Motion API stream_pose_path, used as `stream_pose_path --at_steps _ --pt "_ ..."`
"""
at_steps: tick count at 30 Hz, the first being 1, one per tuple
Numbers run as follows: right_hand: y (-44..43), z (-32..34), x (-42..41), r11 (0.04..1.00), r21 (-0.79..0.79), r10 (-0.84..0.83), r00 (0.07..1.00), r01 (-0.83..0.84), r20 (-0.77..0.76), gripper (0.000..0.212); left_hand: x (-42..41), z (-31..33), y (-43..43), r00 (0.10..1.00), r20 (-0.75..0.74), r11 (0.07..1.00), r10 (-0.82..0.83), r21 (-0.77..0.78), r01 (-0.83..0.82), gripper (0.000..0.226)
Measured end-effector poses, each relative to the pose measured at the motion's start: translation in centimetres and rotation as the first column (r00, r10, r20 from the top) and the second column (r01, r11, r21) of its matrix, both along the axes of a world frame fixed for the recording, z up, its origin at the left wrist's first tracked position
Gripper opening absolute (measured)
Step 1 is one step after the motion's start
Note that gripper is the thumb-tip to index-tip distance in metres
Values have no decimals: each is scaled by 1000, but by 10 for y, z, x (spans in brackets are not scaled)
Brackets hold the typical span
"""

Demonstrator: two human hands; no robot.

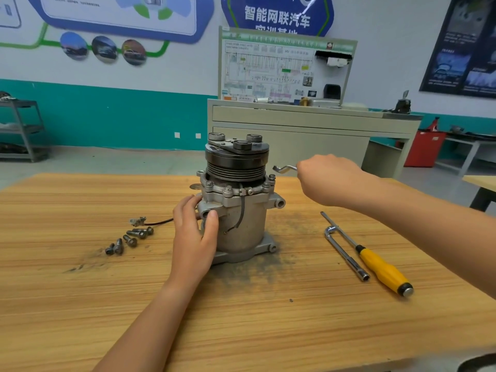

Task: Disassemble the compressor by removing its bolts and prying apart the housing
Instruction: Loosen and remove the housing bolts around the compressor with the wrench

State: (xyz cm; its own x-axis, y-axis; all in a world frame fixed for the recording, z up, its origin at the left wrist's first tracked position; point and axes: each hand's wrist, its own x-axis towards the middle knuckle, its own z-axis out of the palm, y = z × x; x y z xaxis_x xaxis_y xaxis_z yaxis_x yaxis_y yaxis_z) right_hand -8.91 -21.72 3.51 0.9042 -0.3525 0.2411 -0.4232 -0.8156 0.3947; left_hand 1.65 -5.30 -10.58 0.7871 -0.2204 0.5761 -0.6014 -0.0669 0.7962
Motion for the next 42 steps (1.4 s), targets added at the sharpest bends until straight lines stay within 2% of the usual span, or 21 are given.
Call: stream_pose_path --at_steps 3,6,8,10,13,18,21,23,26,29,31,33,34,37,42 --pt "11 0 6 999 -45 -20 997 17 -75 18 -1 1 0 1000 -7 1000 -1 2 1 41" --pt "21 -2 10 981 -191 -54 986 23 -159 21 -1 1 1 1000 -14 1000 -5 1 5 42" --pt "20 0 9 963 -266 -17 979 -38 -202 14 -2 1 1 1000 -23 1000 -8 3 8 42" --pt "13 2 6 961 -264 25 976 -83 -217 8 -1 1 1 1000 -28 1000 -11 2 11 42" --pt "0 4 5 967 -231 54 969 -111 -241 12 0 1 0 1000 -21 1000 -10 -5 10 42" --pt "-20 8 22 929 -344 31 957 -134 -289 14 1 0 0 1000 -22 1000 -12 -5 12 41" --pt "-39 1 39 939 -308 106 979 -156 -172 17 3 -1 0 1000 -5 1000 -11 -1 11 42" --pt "-49 -12 47 932 -272 243 970 -241 -27 21 5 -3 -1 1000 18 1000 4 21 -4 42" --pt "-55 -27 60 883 -199 462 864 -426 202 21 8 -5 -2 999 34 999 22 45 -24 40" --pt "-49 -26 61 889 -190 451 866 -416 215 27 8 -6 -3 999 39 999 13 47 -15 38" --pt "-51 -21 53 904 -155 427 819 -398 384 23 8 -6 -2 999 33 999 6 44 -8 37" --pt "-50 -17 38 953 -38 278 815 -301 509 27 7 -5 -1 1000 14 999 -1 48 1 35" --pt "-50 -16 29 964 10 226 840 -265 492 29 6 -5 -1 1000 6 999 -6 50 6 33" --pt "-40 -16 3 993 34 95 957 -109 273 21 5 -4 -1 1000 8 999 -14 46 14 26" --pt "-8 -7 -13 998 -29 53 998 -52 42 13 2 -2 0 1000 -21 999 -14 41 15 37"
